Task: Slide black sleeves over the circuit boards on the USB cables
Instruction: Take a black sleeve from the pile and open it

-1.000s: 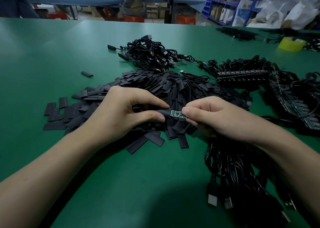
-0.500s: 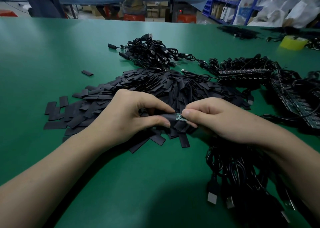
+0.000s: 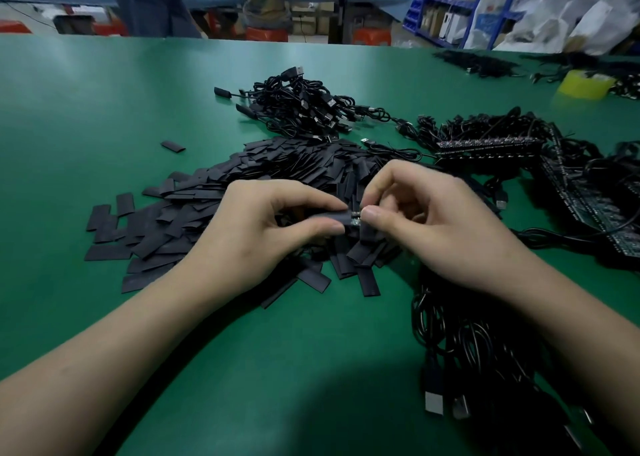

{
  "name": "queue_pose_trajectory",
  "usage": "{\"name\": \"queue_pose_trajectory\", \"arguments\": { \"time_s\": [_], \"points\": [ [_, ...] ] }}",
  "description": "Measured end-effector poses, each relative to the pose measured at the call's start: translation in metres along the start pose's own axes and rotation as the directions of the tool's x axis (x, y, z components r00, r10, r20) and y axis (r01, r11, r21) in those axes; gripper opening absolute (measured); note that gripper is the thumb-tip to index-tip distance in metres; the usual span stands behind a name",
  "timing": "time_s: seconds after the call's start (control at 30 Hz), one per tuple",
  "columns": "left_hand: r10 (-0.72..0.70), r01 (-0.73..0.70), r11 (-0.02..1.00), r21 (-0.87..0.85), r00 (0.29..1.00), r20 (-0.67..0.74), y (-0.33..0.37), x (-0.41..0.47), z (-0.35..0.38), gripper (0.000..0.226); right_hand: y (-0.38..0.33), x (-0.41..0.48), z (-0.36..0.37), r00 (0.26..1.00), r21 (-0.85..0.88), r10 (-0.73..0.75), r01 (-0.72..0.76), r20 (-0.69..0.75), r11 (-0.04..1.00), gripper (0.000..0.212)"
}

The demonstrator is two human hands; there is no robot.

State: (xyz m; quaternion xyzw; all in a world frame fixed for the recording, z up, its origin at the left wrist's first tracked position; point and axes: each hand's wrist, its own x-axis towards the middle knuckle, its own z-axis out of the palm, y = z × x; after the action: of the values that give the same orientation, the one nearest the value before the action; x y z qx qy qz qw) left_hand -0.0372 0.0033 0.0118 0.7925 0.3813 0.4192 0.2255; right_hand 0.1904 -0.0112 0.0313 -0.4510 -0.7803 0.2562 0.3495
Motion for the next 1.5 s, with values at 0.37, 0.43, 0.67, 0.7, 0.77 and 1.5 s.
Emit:
{"name": "queue_pose_trajectory", "arguments": {
  "time_s": [0.37, 0.43, 0.67, 0.7, 0.77, 1.5],
  "points": [
    [-0.088, 0.084, 0.987, -0.133, 0.996, -0.022, -0.002, -0.001, 0.001, 0.024, -0.001, -0.006, 0.001, 0.943, -0.287, -0.312, 0.27, -0.113, 0.919, 0.003],
    [-0.068, 0.066, 0.99, -0.126, 0.998, -0.012, -0.002, -0.001, 0.003, 0.024, 0.0, -0.006, 0.003, 0.936, -0.318, -0.334, 0.284, -0.112, 0.905, 0.003],
    [-0.022, 0.015, 0.994, -0.11, 0.998, -0.058, 0.0, 0.0, 0.001, 0.021, -0.004, -0.005, 0.002, 0.989, 0.007, -0.109, 0.11, -0.103, 0.994, 0.004],
    [-0.001, -0.005, 0.996, -0.091, 0.997, -0.075, 0.0, 0.0, 0.0, 0.021, -0.004, -0.004, 0.0, 0.997, 0.163, 0.0, 0.014, -0.083, 0.987, 0.007],
    [0.053, -0.057, 0.998, -0.031, 0.994, -0.099, 0.001, 0.001, -0.002, 0.021, -0.004, -0.002, -0.004, 0.989, 0.355, 0.15, -0.139, -0.005, 0.924, 0.011],
    [-0.047, 0.046, 0.999, -0.011, 0.952, -0.302, 0.01, -0.002, 0.007, 0.037, -0.005, -0.002, 0.006, 0.981, 0.45, 0.168, -0.196, 0.101, 0.871, 0.021]
  ]
}}
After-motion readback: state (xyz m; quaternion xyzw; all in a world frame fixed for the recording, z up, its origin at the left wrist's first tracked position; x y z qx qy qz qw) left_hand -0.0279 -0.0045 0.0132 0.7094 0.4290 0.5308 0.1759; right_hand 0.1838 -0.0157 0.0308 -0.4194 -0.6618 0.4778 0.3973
